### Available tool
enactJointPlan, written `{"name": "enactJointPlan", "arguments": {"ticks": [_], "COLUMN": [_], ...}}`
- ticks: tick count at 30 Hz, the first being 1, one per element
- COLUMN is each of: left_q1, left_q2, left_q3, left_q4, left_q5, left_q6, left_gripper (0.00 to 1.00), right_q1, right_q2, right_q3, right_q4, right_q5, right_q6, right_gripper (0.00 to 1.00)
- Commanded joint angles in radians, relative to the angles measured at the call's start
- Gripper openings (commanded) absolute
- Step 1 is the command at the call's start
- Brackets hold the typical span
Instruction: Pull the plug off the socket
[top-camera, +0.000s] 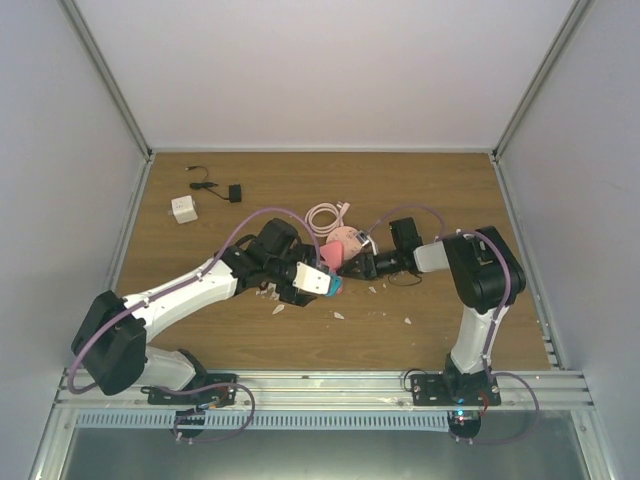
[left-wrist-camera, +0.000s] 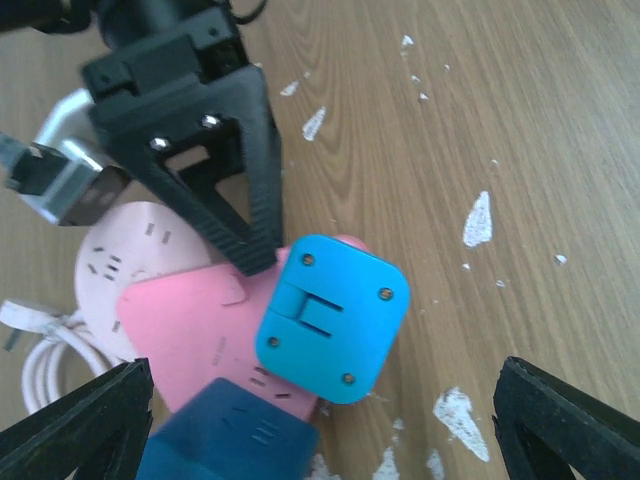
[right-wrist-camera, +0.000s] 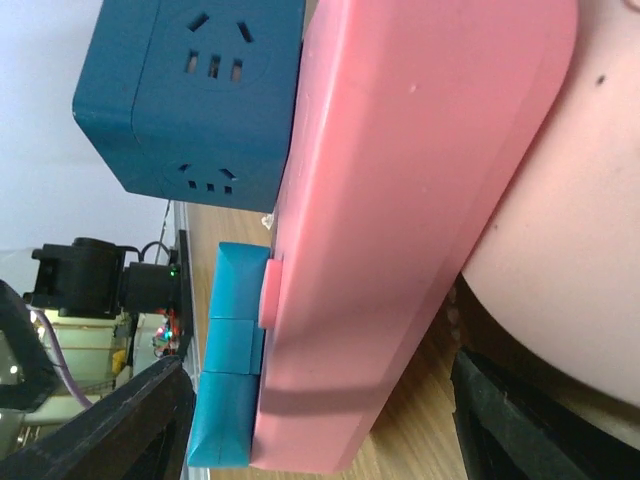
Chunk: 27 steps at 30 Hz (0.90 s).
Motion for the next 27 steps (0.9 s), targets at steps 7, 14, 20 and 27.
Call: {"name": "enactJointPlan", "arguments": {"ticks": [7,14,20,27], "left_q1": [-0.016,-0.059,-0.081,-0.094], "left_q2": [0.012,0.053,0.074,0.075], "left_q3": [-0.062,-0.071,-0.106,-0.163], "left_q4": [0.067,0.058,0.161,0.340], "left_q5": [0.002,-0.018,-0.094,-0.207], "left_q6": [-0.040,-0.023,0.015,0.101], "left_gripper": [0.92,0.91,0.90,0.90], "right_q1": [-0.009,-0.009,-0.013,-0.018], "right_q2": [0.077,0.099,0.119,0.127], "right_q3": [0.015,0.017,0.025,0.028], "right_q4": [0.179,0.190,0.175,0.152], "right_q5": [-0.006,0.009,0.016,0.021], "right_q6": [0.159,0.171,0.155,0.131], "right_gripper": [0.70,0.63,0.52,0.45]}}
